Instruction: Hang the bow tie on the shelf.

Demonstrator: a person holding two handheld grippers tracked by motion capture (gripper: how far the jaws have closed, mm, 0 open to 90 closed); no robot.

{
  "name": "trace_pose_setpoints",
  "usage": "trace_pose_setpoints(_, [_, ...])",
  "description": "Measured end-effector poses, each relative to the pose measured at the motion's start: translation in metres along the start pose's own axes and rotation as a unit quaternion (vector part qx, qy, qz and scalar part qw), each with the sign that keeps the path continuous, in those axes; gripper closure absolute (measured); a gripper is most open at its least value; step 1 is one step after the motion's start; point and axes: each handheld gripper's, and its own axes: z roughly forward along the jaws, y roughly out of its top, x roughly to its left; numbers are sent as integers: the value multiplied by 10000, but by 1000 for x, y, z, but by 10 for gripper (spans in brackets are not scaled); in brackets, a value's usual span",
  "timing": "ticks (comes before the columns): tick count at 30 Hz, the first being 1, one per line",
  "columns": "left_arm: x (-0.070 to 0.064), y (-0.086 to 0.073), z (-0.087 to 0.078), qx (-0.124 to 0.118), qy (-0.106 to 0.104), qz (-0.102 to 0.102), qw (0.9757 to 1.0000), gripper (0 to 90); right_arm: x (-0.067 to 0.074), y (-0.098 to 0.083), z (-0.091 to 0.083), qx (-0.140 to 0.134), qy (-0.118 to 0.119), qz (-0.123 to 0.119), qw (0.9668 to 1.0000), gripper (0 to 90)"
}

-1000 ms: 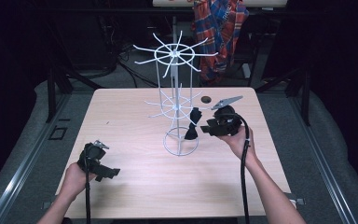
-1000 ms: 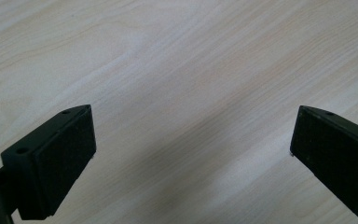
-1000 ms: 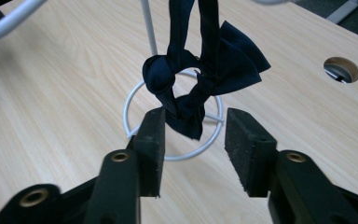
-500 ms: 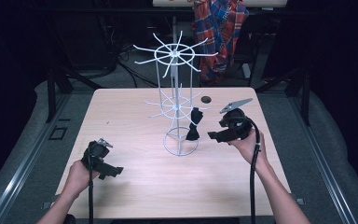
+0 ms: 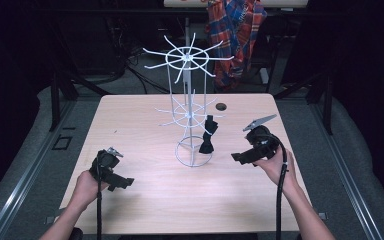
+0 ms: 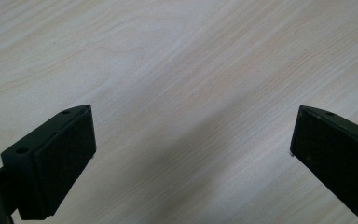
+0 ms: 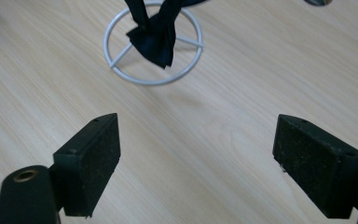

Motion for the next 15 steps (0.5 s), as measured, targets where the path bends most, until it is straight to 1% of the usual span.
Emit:
trace_pose_setpoints(1, [0,1,0,-6,-12,-4,10000,2,-3,-6,0,48,16,89,9999,127])
trace_pose_setpoints(2, [0,1,0,-6,-12,-4,10000,2,-3,-6,0,48,16,89,9999,127])
trace_pose_setpoints(3, [-1,1,1,-5,-9,2,10000,2,-4,-9,0,63,13,147,9999,120])
trace_pose_setpoints(6, [-1,2,1,-8,-15,8,10000,2,-7,-17,2,189,33,194,9996,94])
trace_pose_setpoints(7, [-1,2,1,-11,-7,16,10000,2,-8,-23,4,237,24,232,9994,84])
trace_pose_setpoints(8, [-1,2,1,-14,-12,14,10000,2,-8,-23,4,237,24,232,9994,84])
trace_pose_setpoints(9, [-1,2,1,3,-9,10,10000,2,-9,-28,8,334,32,263,9991,63])
trace_pose_setpoints(10, [-1,2,1,3,-9,10,10000,2,-9,-28,8,334,32,263,9991,63])
trace_pose_setpoints(11, [-2,3,1,2,-14,12,10000,2,-11,-31,11,406,53,307,9987,52])
trace_pose_setpoints(15, [-2,3,1,-2,0,24,10000,2,-13,-32,15,480,35,290,9984,40])
